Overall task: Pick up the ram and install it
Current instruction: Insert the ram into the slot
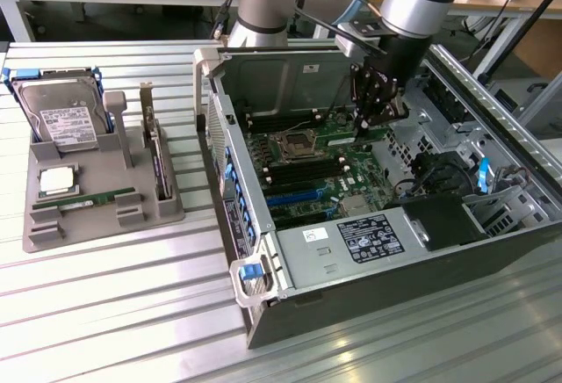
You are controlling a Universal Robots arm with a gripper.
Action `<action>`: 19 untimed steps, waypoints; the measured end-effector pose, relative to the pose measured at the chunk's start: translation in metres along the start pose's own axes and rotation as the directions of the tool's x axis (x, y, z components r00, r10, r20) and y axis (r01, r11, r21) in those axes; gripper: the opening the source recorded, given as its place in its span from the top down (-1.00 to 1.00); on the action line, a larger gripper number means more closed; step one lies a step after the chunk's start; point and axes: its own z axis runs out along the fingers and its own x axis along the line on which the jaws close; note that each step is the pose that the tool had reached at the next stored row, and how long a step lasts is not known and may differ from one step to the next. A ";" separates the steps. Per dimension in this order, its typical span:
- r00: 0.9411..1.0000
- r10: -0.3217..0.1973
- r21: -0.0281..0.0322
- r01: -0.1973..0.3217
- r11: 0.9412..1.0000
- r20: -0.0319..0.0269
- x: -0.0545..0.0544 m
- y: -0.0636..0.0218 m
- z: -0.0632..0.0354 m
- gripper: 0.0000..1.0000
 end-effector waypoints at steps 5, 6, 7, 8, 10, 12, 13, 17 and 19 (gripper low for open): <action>1.000 0.000 0.000 0.000 1.000 0.000 0.000 0.0001 0.0016 0.76; 1.000 0.000 0.000 0.000 1.000 0.000 0.000 0.0001 0.0022 0.76; 1.000 0.000 0.000 0.000 1.000 0.000 0.000 0.0001 0.0026 0.76; 1.000 0.000 0.000 0.000 1.000 0.000 0.000 0.0002 0.0031 0.76; 1.000 0.000 0.000 0.000 1.000 0.000 0.000 0.0001 0.0040 0.76; 1.000 0.000 0.000 0.000 1.000 0.000 0.000 0.0001 0.0051 0.76; 1.000 0.000 0.000 0.000 1.000 0.000 0.000 0.0001 0.0056 0.76; 1.000 0.000 0.000 0.000 1.000 0.000 -0.001 0.0000 0.0077 0.76; 1.000 0.000 0.000 0.000 1.000 0.000 -0.001 0.0000 0.0087 0.76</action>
